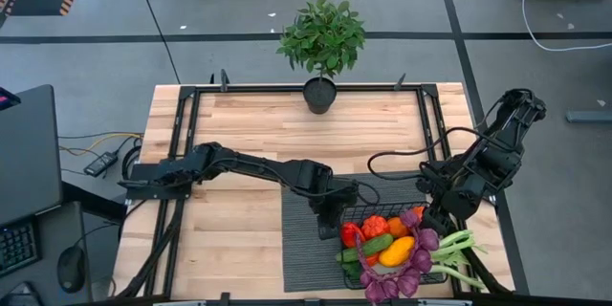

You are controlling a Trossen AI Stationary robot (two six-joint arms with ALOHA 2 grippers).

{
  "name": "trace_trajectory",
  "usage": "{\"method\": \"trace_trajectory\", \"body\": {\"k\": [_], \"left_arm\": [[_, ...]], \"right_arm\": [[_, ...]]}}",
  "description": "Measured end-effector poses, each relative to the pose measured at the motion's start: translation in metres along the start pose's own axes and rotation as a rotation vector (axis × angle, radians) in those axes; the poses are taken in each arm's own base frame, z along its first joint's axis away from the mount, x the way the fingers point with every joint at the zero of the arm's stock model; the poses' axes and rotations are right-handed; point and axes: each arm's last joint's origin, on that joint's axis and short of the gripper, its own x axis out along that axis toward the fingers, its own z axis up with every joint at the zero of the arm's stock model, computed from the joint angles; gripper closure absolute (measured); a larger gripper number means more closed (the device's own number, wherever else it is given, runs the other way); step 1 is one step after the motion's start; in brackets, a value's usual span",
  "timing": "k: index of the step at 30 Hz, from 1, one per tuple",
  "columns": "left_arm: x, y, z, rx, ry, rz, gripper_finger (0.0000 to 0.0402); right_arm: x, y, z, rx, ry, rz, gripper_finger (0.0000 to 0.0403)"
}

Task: Build produce basket
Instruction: Adjust the black wire basket on the gray table mat, then adjust the gray table mat

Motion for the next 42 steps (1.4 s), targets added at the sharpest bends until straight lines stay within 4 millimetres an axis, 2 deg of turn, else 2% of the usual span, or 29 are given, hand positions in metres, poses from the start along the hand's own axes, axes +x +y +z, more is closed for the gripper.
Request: {"method": "trace_trajectory", "body": {"k": [13, 27, 31, 37, 42], "left_arm": [[0.015, 0.004, 0.012, -0.012, -0.088, -0.007, 0.0281], [0.011, 0.030, 0.021, -0.066, -0.112, 0.046, 0.0282], [0.011, 0.034, 0.011, -0.050, -0.003, 0.077, 0.0283], [0.006, 0.040, -0.020, 0.017, 0.319, 0.166, 0.0285], [0.009, 0.038, -0.023, 0.035, 0.349, 0.170, 0.0285]], "right_arm": [[0.000, 0.000, 0.000, 0.000, 0.000, -0.003, 0.0112], [0.000, -0.001, 0.000, 0.000, 0.002, -0.003, 0.0112], [0.000, -0.001, 0.000, -0.010, 0.004, -0.005, 0.0112], [0.000, -0.003, 0.001, -0.041, -0.017, -0.027, 0.0112], [0.000, -0.004, 0.002, -0.052, -0.056, -0.037, 0.0112]]}}
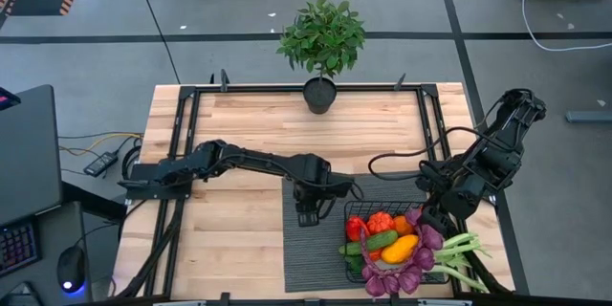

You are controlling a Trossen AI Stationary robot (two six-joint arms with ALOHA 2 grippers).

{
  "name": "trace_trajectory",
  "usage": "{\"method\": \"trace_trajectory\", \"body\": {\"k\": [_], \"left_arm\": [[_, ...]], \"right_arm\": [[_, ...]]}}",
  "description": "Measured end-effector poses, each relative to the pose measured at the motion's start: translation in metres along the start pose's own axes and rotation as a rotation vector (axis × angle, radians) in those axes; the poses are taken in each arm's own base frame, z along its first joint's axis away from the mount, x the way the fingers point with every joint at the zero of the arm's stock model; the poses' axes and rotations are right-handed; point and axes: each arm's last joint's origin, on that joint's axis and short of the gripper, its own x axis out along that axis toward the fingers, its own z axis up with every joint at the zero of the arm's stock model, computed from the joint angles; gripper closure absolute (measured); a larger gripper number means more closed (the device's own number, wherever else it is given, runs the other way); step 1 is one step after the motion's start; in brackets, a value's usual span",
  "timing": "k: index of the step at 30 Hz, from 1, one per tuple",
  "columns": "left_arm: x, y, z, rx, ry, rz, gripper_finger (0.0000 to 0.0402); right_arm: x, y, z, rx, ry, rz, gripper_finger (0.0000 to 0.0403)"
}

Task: Build produce basket
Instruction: Adjust the gray table mat

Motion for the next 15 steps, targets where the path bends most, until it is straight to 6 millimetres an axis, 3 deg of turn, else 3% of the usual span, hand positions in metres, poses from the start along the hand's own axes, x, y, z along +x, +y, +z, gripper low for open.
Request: {"method": "trace_trajectory", "body": {"k": [15], "left_arm": [[0.058, -0.007, 0.019, 0.018, 0.030, 0.032, 0.0290]], "right_arm": [[-0.003, -0.004, 0.000, -0.035, -0.017, -0.001, 0.0112]]}}
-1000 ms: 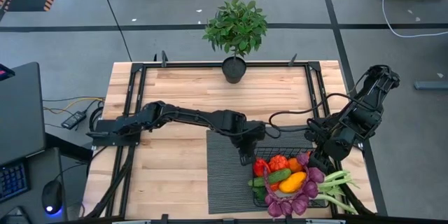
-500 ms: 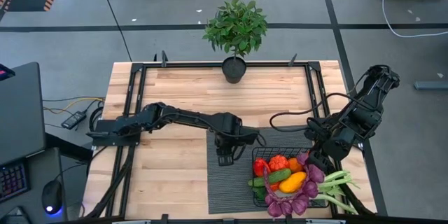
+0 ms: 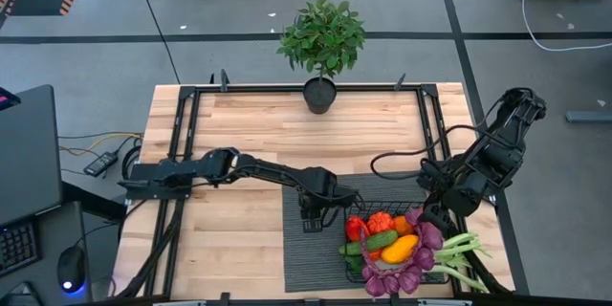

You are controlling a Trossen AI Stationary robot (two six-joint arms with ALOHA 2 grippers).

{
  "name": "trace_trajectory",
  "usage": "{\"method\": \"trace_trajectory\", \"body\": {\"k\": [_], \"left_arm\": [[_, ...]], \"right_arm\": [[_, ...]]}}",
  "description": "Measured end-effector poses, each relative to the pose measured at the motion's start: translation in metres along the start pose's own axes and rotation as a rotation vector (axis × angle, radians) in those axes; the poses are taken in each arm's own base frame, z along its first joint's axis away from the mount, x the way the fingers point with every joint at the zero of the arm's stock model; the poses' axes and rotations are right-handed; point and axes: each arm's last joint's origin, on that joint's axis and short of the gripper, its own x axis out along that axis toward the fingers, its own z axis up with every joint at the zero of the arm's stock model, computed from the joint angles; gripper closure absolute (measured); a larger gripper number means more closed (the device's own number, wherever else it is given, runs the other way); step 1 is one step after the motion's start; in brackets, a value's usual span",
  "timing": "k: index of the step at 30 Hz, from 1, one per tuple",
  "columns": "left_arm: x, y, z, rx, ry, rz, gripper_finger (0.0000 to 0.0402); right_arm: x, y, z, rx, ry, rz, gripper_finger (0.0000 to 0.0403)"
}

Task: Build produce basket
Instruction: Adjust the gray table mat

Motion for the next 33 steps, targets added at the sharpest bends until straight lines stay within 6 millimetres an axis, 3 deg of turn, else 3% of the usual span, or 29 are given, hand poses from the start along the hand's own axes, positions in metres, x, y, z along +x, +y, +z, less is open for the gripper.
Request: {"method": "trace_trajectory", "body": {"k": [10, 19, 33], "left_arm": [[0.025, -0.004, 0.011, -0.006, -0.031, 0.003, 0.0290], [0.029, -0.010, 0.014, -0.016, -0.067, 0.012, 0.0291], [0.029, 0.000, 0.025, -0.039, -0.158, 0.045, 0.0292]], "right_arm": [[-0.010, -0.009, 0.000, 0.009, -0.002, 0.023, 0.0112], [-0.013, -0.012, 0.000, 0.012, -0.002, 0.020, 0.0112], [-0.013, -0.013, 0.000, 0.005, -0.001, 0.009, 0.0112]]}}
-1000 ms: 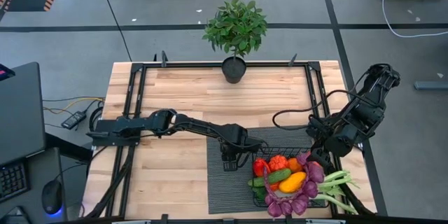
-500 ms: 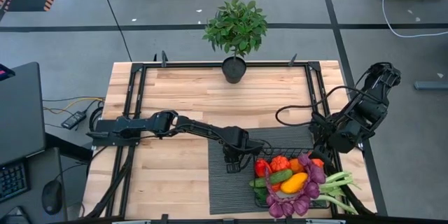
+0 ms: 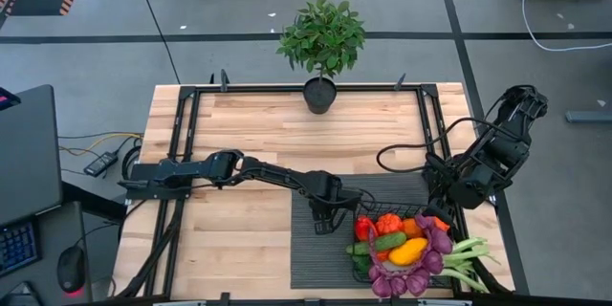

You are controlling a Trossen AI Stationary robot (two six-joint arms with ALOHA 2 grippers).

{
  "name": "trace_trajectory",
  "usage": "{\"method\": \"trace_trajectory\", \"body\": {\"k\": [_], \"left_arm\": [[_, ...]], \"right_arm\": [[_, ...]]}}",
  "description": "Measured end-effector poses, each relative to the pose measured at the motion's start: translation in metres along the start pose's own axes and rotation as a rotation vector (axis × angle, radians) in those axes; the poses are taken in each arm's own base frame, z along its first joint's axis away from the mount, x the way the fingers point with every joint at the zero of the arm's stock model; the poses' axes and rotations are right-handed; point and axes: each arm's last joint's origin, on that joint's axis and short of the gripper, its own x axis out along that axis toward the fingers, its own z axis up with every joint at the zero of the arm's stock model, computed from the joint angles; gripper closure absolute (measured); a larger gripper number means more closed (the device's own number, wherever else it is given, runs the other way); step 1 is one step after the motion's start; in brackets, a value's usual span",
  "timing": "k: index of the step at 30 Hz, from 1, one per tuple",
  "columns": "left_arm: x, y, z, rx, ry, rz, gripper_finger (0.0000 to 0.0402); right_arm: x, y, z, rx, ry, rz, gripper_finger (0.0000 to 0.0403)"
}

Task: Build produce basket
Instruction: Adjust the gray table mat

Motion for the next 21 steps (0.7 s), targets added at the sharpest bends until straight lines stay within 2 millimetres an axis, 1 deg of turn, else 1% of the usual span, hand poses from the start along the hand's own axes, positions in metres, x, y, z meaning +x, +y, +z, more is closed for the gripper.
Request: {"method": "trace_trajectory", "body": {"k": [3, 6, 9, 11, 14, 17, 19, 21], "left_arm": [[0.000, 0.000, 0.000, -0.001, 0.004, 0.002, 0.0292], [-0.005, 0.001, -0.003, -0.003, 0.025, 0.002, 0.0292], [-0.012, 0.004, -0.012, -0.003, 0.102, 0.025, 0.0292], [-0.023, 0.005, -0.015, -0.003, 0.109, 0.027, 0.0292], [-0.042, 0.008, -0.026, -0.006, 0.191, 0.049, 0.0292], [-0.051, 0.009, -0.033, -0.006, 0.239, 0.061, 0.0292], [-0.064, 0.008, -0.035, -0.002, 0.220, 0.055, 0.0295], [-0.083, 0.006, -0.036, -0.005, 0.162, 0.038, 0.0302]], "right_arm": [[0.000, 0.000, 0.000, -0.002, 0.000, -0.001, 0.0112], [0.000, 0.000, 0.000, -0.016, 0.000, -0.004, 0.0112], [0.000, 0.000, 0.000, -0.035, 0.000, -0.005, 0.0112], [0.000, -0.001, 0.000, -0.038, -0.002, -0.004, 0.0112], [-0.002, -0.002, 0.001, -0.025, -0.024, -0.001, 0.0112], [-0.004, -0.006, 0.001, -0.001, -0.047, -0.011, 0.0113], [-0.006, -0.008, 0.002, 0.003, -0.073, -0.017, 0.0116], [-0.008, -0.010, 0.003, 0.003, -0.098, -0.023, 0.0123]]}}
